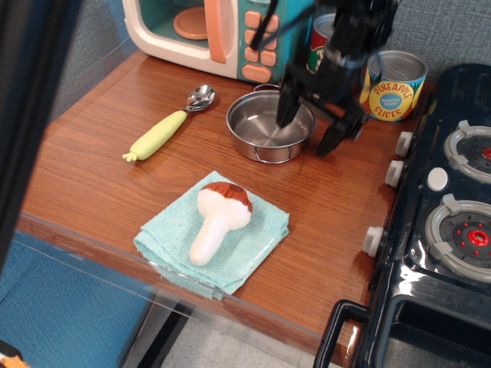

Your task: Move the pot to the left of the spoon

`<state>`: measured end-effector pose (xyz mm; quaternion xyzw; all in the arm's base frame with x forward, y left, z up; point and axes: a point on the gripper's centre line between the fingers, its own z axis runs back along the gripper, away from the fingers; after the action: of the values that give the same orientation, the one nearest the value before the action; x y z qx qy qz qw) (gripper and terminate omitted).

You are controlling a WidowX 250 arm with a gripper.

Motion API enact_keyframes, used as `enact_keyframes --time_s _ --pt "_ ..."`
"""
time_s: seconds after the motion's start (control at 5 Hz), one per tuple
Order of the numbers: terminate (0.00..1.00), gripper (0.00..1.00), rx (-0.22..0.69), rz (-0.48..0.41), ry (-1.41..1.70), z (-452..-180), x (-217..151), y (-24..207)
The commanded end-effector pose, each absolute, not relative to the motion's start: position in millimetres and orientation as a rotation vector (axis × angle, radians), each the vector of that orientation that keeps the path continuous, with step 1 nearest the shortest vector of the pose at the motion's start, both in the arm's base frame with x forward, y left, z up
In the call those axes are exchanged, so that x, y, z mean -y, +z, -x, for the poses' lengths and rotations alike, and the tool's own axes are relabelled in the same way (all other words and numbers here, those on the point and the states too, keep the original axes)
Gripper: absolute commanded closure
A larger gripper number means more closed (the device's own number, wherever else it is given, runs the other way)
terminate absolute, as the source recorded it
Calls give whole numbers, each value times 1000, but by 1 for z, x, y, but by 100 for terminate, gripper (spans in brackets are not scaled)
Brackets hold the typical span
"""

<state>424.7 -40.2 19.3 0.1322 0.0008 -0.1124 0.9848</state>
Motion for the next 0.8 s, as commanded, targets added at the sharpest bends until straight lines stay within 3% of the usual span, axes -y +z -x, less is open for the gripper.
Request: enact_keyframes --time_s 0.0,0.2,0.4,0.6 --pt "0 0 16 -260 -175 -428 24 22" --pt "0 100 44 -232 -186 -426 22 23" --pt "0 100 48 -222 -179 -425 18 27" --pt "0 100 91 -183 -180 -418 18 44"
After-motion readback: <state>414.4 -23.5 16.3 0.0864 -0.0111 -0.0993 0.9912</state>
